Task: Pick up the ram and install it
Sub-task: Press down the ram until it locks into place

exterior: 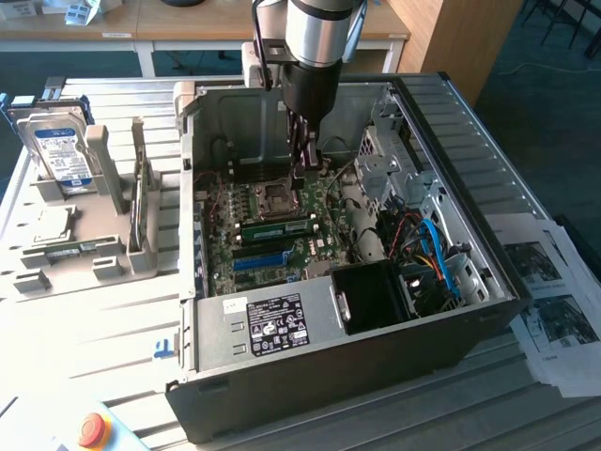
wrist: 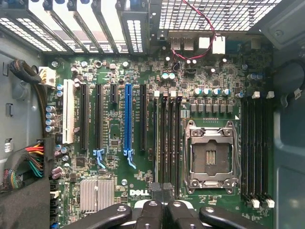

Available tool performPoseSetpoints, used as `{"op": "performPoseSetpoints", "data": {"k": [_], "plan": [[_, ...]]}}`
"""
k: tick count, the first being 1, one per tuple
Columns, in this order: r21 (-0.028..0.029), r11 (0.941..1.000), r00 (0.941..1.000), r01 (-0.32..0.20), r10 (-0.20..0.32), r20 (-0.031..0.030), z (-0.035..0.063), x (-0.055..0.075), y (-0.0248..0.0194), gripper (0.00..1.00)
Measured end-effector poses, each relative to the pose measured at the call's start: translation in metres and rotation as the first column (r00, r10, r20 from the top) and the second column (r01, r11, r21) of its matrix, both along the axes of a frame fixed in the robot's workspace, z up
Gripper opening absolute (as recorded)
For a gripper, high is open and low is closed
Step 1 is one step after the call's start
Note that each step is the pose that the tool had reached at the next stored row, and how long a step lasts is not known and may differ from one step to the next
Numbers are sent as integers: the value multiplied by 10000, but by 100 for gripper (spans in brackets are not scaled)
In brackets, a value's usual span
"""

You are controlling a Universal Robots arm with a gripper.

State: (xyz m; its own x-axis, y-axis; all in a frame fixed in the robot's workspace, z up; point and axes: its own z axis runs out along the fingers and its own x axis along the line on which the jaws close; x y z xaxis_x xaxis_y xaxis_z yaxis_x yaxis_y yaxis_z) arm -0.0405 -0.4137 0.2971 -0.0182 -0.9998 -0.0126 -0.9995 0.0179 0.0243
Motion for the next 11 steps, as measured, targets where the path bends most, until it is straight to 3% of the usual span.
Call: {"op": "performPoseSetpoints", "data": {"k": [11], "plan": [[0,10000,10000,0,0,0,0,3,0,10]]}}
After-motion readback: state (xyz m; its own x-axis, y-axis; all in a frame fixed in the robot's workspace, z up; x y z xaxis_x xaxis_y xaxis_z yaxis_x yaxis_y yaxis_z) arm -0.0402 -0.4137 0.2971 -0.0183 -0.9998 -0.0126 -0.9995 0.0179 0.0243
